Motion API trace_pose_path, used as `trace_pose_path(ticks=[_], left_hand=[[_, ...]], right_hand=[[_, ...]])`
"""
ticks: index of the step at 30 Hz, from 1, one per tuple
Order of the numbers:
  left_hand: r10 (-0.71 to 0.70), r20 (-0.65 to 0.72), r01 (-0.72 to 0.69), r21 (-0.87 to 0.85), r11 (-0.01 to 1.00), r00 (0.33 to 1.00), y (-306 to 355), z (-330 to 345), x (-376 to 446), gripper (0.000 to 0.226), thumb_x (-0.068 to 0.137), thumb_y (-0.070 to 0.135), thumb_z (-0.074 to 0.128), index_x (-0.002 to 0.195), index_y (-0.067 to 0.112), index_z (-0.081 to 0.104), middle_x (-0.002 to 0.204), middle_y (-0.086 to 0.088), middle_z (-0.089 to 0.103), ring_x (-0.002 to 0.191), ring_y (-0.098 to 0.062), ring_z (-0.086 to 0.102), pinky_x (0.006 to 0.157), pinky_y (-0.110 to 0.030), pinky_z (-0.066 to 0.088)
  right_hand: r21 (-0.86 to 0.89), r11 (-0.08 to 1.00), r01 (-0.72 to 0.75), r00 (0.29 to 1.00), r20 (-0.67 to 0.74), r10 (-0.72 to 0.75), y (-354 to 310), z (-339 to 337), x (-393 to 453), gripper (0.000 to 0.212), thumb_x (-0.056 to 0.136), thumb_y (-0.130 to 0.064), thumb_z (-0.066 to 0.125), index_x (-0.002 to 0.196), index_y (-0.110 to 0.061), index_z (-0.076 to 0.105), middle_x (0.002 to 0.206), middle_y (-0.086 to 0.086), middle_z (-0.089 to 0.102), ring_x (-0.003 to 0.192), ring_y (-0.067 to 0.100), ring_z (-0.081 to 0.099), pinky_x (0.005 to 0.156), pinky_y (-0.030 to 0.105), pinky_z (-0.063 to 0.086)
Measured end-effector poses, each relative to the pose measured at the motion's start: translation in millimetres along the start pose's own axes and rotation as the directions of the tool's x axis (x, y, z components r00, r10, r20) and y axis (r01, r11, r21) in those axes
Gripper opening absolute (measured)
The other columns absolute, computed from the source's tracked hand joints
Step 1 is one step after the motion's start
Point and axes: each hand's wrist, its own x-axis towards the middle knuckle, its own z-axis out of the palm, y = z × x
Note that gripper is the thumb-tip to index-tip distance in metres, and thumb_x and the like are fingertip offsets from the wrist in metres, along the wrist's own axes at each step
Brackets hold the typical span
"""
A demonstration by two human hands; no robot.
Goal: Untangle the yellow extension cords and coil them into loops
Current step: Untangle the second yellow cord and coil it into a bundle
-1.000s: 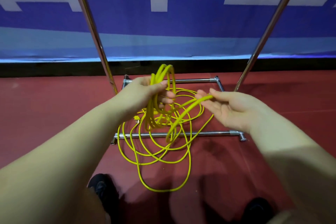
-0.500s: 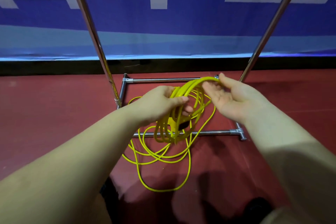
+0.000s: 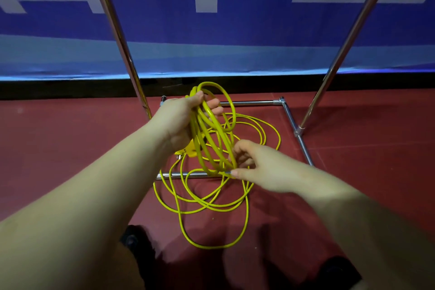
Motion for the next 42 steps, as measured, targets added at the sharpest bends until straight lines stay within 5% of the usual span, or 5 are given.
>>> trace_pose_path(ticks=[5, 15, 24, 30, 42], left_hand=[[0.014, -0.033, -0.014, -0.015, 1.000, 0.999, 5, -8, 0, 0.023, 0.101, 0.015, 0.039, 0.085, 0.009, 0.054, 0.062, -0.002, 0.071, 0.058, -0.012, 0.070, 0.048, -0.025, 0.056], [0.034, -0.086, -0.042, -0.100, 0.994, 0.996, 10, -16, 6, 0.020, 0.101, 0.017, 0.038, 0.093, 0.009, 0.054, 0.067, -0.003, 0.073, 0.062, -0.013, 0.071, 0.056, -0.031, 0.058], [-0.007, -0.071, 0.014, 0.101, 0.995, 0.997, 10, -26, 9, 0.031, 0.102, 0.023, 0.034, 0.078, 0.014, 0.052, 0.067, 0.001, 0.072, 0.045, -0.004, 0.058, 0.045, -0.015, 0.047], [-0.039, 0.008, 0.036, 0.245, 0.969, 0.999, 6, -20, 7, 0.027, 0.101, 0.026, 0.036, 0.083, 0.015, 0.054, 0.062, 0.004, 0.068, 0.036, -0.002, 0.039, 0.038, -0.011, 0.034], [-0.120, 0.177, 0.022, 0.478, 0.878, 0.977, -17, 6, -1, 0.028, 0.100, 0.027, 0.037, 0.086, 0.012, 0.056, 0.068, 0.001, 0.072, 0.051, -0.006, 0.063, 0.043, -0.014, 0.041]], right_hand=[[-0.049, 0.998, 0.041, 0.990, -0.131, -0.048, -1, -3, -5, 0.012, 0.091, -0.025, 0.056, 0.090, -0.028, 0.044, 0.069, -0.007, 0.055, 0.057, 0.000, 0.047, 0.056, 0.016, 0.037], [-0.280, 0.959, -0.051, 0.998, 0.021, 0.059, 10, -4, -6, 0.022, 0.090, -0.006, 0.043, 0.090, -0.027, 0.036, 0.098, 0.003, 0.059, 0.088, 0.021, 0.058, 0.079, 0.034, 0.048], [0.098, 0.995, 0.012, 0.817, -0.575, 0.047, 7, -40, 1, 0.033, 0.091, -0.016, 0.055, 0.123, -0.025, 0.059, 0.068, -0.010, 0.051, 0.056, 0.008, 0.047, 0.062, 0.030, 0.046], [0.562, 0.827, -0.009, 0.871, -0.403, 0.283, -11, -51, -9, 0.009, 0.086, -0.018, 0.064, 0.078, -0.020, 0.066, 0.065, -0.003, 0.061, 0.043, 0.001, 0.052, 0.044, 0.013, 0.046], [0.784, 0.619, -0.044, 0.935, -0.186, 0.301, -27, -42, -1, 0.006, 0.086, -0.019, 0.063, 0.081, -0.016, 0.062, 0.057, -0.006, 0.064, 0.041, 0.003, 0.056, 0.046, 0.016, 0.049]])
